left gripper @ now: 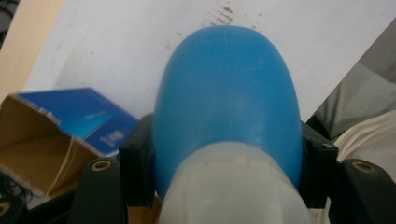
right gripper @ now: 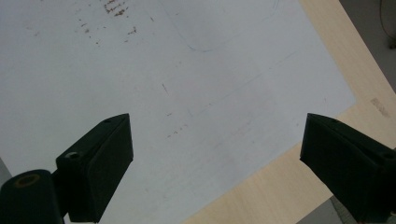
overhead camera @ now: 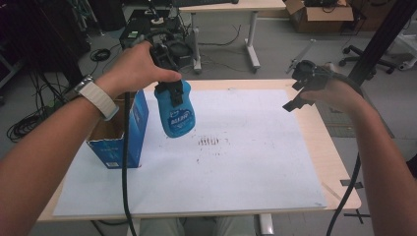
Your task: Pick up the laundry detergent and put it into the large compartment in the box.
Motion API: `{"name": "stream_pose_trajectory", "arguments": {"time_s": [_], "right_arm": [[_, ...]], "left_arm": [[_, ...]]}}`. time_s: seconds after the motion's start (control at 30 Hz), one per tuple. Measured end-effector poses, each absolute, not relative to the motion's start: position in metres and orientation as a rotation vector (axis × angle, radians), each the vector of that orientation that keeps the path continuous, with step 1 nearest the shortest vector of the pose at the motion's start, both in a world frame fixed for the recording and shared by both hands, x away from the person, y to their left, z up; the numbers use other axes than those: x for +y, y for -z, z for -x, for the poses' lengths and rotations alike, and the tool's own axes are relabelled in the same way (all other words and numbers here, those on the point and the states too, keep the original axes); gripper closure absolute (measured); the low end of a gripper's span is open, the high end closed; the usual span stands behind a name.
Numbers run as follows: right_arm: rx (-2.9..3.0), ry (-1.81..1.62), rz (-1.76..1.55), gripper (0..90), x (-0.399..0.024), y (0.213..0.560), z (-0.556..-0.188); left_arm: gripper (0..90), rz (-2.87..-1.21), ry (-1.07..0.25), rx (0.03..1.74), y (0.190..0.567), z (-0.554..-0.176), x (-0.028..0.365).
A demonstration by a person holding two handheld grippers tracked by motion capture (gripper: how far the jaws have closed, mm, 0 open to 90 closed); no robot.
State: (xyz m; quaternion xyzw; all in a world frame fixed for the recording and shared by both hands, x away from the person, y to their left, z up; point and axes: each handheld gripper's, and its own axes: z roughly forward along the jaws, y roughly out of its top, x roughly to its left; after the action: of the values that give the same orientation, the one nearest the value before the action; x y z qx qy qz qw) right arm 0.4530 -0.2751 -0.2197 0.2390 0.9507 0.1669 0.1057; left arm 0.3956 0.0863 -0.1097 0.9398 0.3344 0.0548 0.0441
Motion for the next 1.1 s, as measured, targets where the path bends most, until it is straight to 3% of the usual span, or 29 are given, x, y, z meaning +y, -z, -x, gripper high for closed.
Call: {"name": "stream_pose_trajectory", "arguments": {"time_s": [0.1, 0.33, 0.57, 0.67, 1.1], "right_arm": [[2.802, -0.484, -0.703, 9.4, -0.275, 0.22, -0.452], [2.797, -0.496, -0.691, 9.4, -0.275, 0.218, -0.451], [2.801, -0.499, -0.678, 9.4, -0.272, 0.218, -0.452], [2.804, -0.497, -0.67, 9.4, -0.271, 0.218, -0.452], [2.803, -0.504, -0.692, 9.4, -0.277, 0.22, -0.449]], "left_arm": [[37.5, -2.832, -0.175, 1.101, 0.098, -0.395, 0.092], [37.6, -2.655, -0.184, 1.496, 0.06, -0.4, 0.132], [37.6, -2.569, -0.223, 1.746, 0.043, -0.406, 0.161], [37.6, -2.454, -0.218, 1.889, 0.038, -0.409, 0.187], [37.6, -2.319, -0.288, 2.077, 0.063, -0.42, 0.222]]}}
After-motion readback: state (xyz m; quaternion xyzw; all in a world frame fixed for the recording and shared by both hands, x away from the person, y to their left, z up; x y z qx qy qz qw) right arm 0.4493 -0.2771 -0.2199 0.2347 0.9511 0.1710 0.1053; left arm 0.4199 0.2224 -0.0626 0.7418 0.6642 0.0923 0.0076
